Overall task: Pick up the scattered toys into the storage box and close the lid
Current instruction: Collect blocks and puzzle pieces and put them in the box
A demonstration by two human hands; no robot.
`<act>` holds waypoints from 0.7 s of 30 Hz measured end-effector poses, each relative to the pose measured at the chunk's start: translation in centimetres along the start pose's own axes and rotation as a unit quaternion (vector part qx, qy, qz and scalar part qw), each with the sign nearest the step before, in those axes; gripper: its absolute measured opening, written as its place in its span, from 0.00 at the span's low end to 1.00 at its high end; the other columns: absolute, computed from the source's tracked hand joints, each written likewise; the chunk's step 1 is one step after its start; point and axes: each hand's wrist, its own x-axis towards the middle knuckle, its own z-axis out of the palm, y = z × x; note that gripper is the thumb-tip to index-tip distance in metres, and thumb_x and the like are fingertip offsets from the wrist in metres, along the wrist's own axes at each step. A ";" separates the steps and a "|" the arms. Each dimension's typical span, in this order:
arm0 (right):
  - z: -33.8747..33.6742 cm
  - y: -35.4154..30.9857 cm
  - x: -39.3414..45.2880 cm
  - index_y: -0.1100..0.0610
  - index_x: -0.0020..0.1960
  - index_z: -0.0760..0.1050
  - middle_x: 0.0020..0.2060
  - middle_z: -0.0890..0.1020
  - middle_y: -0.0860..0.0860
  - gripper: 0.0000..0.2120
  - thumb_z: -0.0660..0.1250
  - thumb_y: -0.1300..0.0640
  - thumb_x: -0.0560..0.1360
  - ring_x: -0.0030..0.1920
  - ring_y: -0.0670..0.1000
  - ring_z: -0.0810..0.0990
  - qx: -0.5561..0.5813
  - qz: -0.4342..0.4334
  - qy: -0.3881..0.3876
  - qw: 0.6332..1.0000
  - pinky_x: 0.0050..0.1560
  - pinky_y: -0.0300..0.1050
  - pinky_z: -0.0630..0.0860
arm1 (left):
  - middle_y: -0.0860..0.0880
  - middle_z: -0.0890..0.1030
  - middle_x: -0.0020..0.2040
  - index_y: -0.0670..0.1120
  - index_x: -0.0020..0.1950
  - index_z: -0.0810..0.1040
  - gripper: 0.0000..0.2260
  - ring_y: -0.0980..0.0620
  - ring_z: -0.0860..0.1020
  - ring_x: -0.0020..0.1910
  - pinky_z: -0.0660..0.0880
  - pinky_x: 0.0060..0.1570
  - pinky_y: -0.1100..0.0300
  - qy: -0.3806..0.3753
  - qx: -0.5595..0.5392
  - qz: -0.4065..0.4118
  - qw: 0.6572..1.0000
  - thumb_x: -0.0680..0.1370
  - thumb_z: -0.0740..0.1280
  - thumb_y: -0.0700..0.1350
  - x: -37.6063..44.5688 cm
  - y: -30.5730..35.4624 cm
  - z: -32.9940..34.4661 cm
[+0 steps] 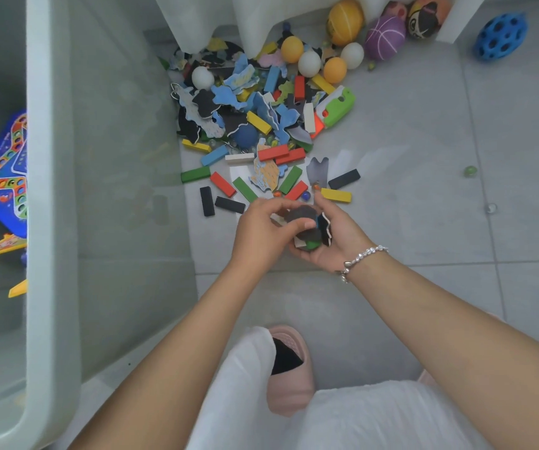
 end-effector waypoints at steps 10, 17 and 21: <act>1.4 -0.7 1.1 0.57 0.47 0.75 0.40 0.78 0.55 0.12 0.66 0.48 0.74 0.36 0.52 0.76 0.024 0.007 0.043 0.999 0.34 0.40 0.77 | 0.48 0.79 0.53 0.48 0.54 0.79 0.11 0.57 0.76 0.45 0.73 0.50 0.62 0.190 -0.012 -0.107 0.976 0.74 0.69 0.51 3.4 -3.1 -2.1; 1.8 0.0 1.5 0.57 0.43 0.75 0.40 0.78 0.56 0.11 0.66 0.49 0.74 0.37 0.52 0.76 0.005 -0.014 0.074 0.997 0.30 0.39 0.77 | 0.47 0.65 0.59 0.49 0.64 0.75 0.20 0.48 0.73 0.54 0.73 0.55 0.57 0.157 0.139 -0.090 0.973 0.73 0.70 0.52 5.3 -4.1 -1.6; 1.4 0.5 1.4 0.56 0.35 0.77 0.37 0.77 0.56 0.13 0.66 0.51 0.75 0.36 0.53 0.75 0.012 -0.019 0.085 0.996 0.36 0.44 0.76 | 0.45 0.69 0.58 0.45 0.54 0.78 0.11 0.45 0.72 0.56 0.70 0.53 0.60 0.159 0.163 -0.068 0.971 0.73 0.71 0.45 4.6 -4.4 -0.9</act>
